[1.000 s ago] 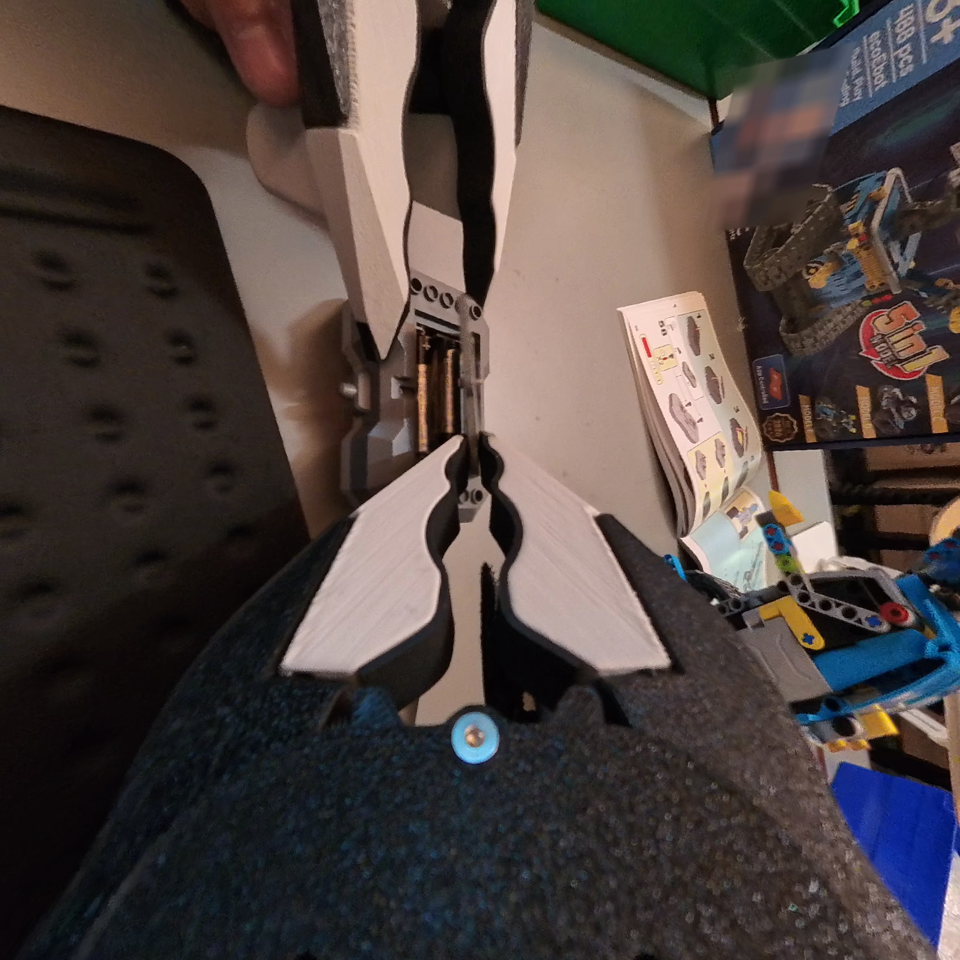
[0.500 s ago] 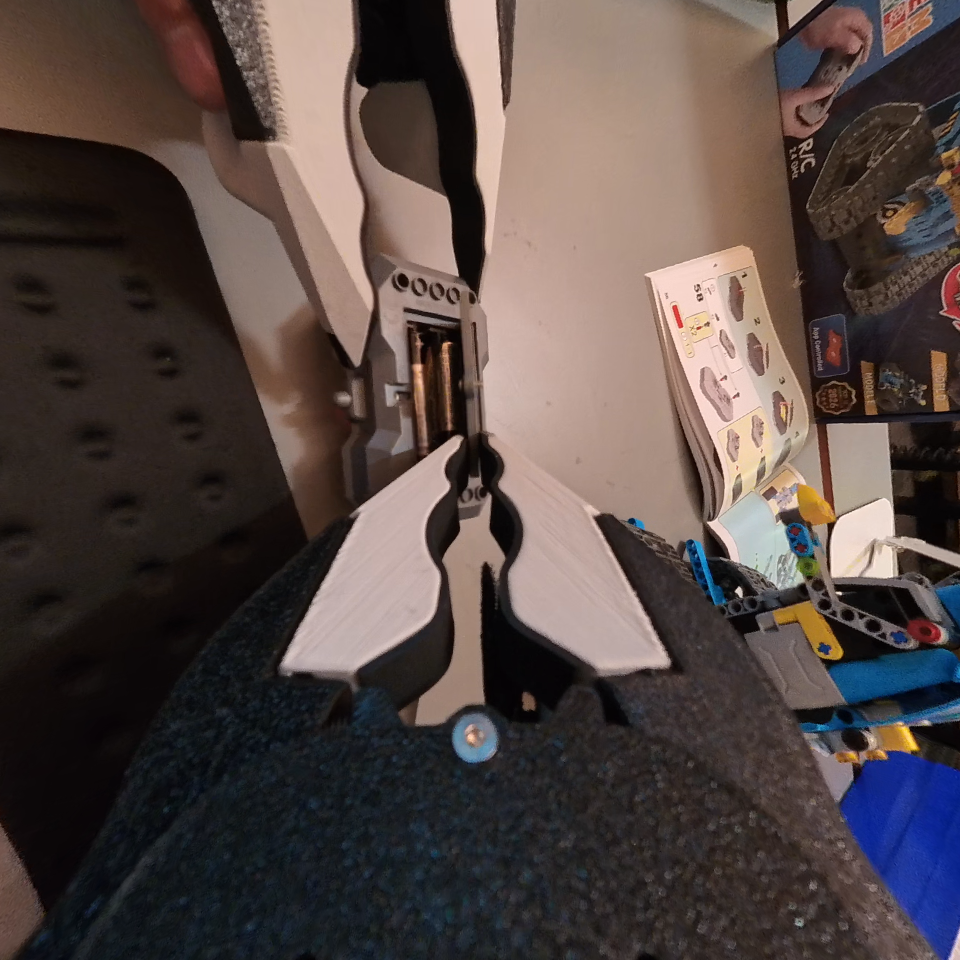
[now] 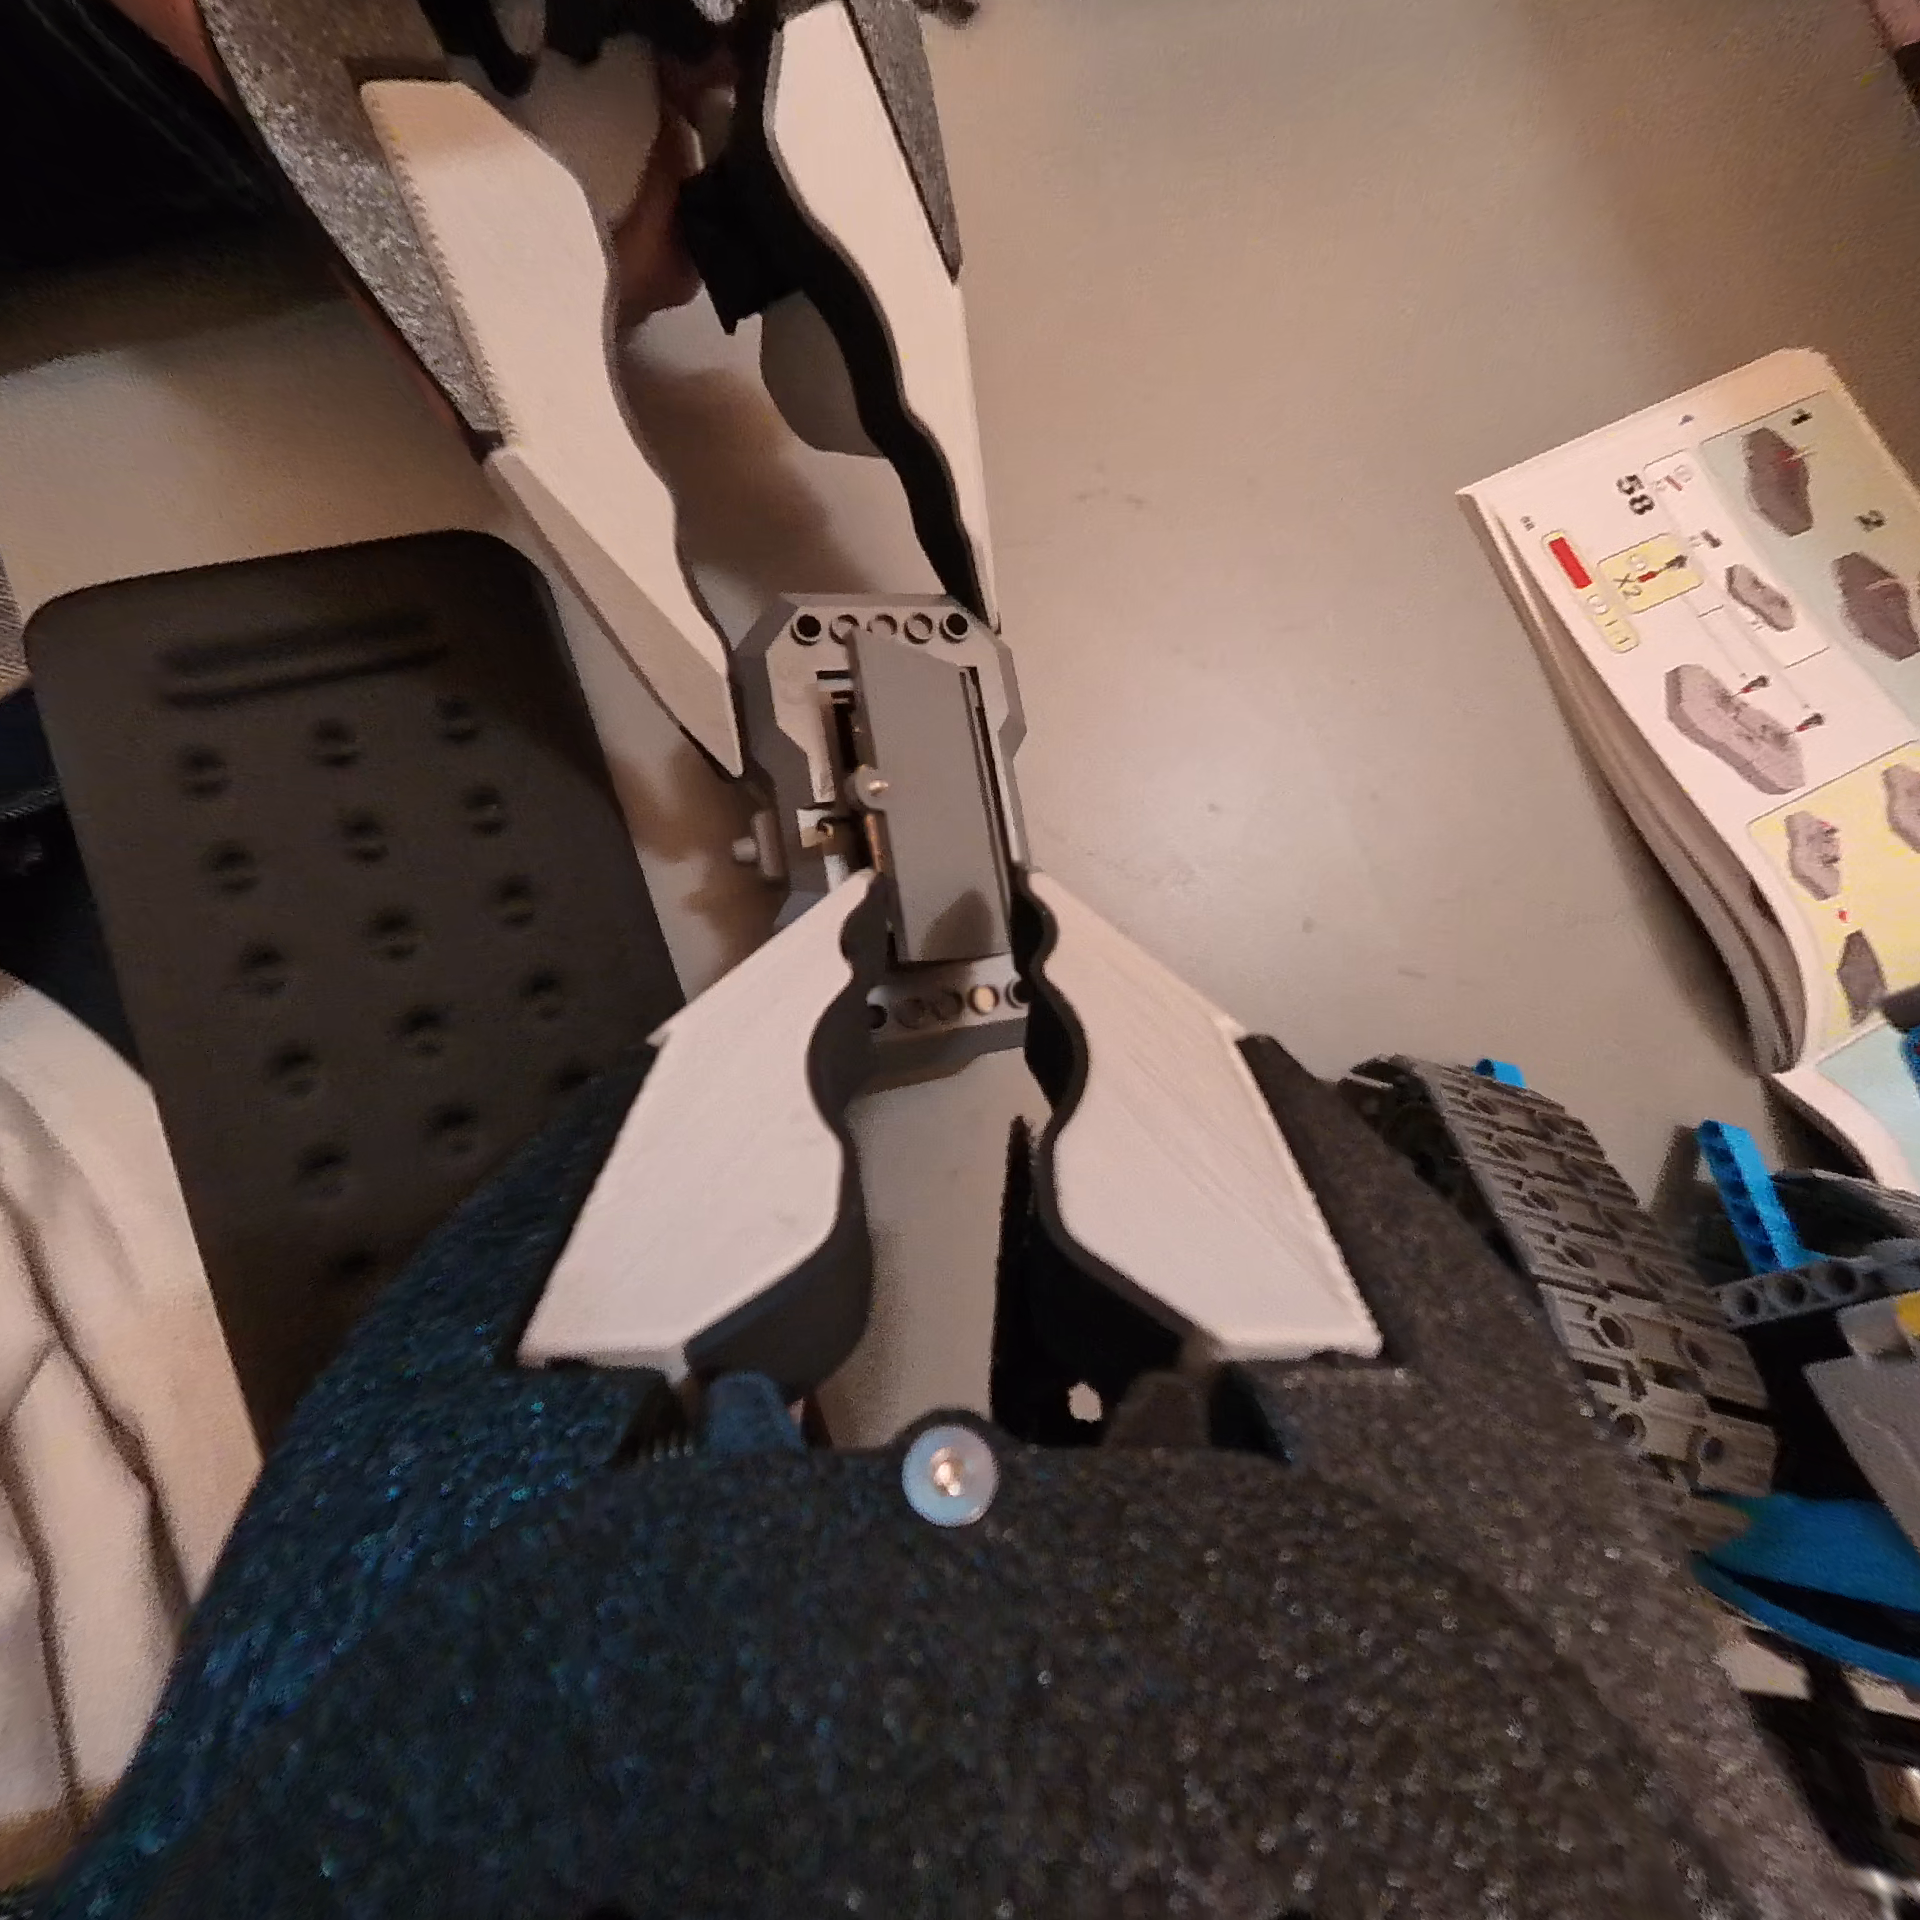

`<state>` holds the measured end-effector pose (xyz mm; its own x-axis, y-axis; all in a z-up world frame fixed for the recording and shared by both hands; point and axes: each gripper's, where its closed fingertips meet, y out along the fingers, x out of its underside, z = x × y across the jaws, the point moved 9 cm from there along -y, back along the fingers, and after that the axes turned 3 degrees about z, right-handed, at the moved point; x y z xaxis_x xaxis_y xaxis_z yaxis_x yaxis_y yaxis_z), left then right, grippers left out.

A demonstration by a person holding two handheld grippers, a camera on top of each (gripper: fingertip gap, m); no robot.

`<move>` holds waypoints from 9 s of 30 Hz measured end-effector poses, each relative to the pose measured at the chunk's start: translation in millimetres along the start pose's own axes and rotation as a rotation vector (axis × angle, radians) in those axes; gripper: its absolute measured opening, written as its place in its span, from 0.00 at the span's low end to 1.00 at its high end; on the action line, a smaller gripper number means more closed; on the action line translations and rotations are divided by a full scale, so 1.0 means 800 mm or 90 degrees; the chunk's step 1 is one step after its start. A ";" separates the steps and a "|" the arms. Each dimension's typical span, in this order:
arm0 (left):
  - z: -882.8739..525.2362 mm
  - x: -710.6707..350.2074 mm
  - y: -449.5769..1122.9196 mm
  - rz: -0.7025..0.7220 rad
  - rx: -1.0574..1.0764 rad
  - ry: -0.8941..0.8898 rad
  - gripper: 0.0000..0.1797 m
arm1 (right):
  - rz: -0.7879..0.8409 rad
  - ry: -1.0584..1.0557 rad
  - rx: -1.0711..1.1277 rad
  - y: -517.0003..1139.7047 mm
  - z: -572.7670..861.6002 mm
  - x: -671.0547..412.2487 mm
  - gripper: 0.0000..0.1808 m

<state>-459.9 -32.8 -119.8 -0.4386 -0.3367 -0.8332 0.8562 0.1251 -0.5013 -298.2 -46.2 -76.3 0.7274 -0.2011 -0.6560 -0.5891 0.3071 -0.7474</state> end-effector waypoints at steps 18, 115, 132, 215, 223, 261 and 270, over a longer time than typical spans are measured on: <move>0.000 0.000 0.000 0.000 0.004 -0.002 0.35 | 0.083 0.211 -0.196 0.020 0.033 0.031 0.25; 0.016 -0.013 -0.004 0.070 0.003 0.090 0.26 | 0.167 -0.053 -0.109 0.010 -0.002 0.023 0.00; 0.019 -0.019 0.000 0.071 -0.011 0.115 0.22 | 0.171 -0.058 -0.139 0.013 -0.003 0.018 0.12; -0.017 -0.017 -0.024 0.059 0.103 -0.039 0.28 | 0.102 -0.348 0.078 -0.008 -0.030 -0.015 0.03; -0.020 -0.025 -0.022 0.093 0.134 0.013 0.30 | 0.147 -0.489 0.074 0.003 -0.021 -0.008 0.03; 0.022 -0.019 -0.001 0.107 -0.079 0.394 0.01 | 0.157 -0.286 -0.063 -0.002 0.029 0.025 0.07; 0.020 -0.016 0.003 0.087 -0.106 0.413 0.01 | 0.141 -0.338 -0.007 0.003 0.025 0.025 0.01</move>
<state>-448.3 -43.2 -106.8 -0.4492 0.3131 -0.8368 0.8847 0.2864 -0.3677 -277.7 -30.7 -89.3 0.6617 0.3617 -0.6567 -0.7490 0.2786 -0.6012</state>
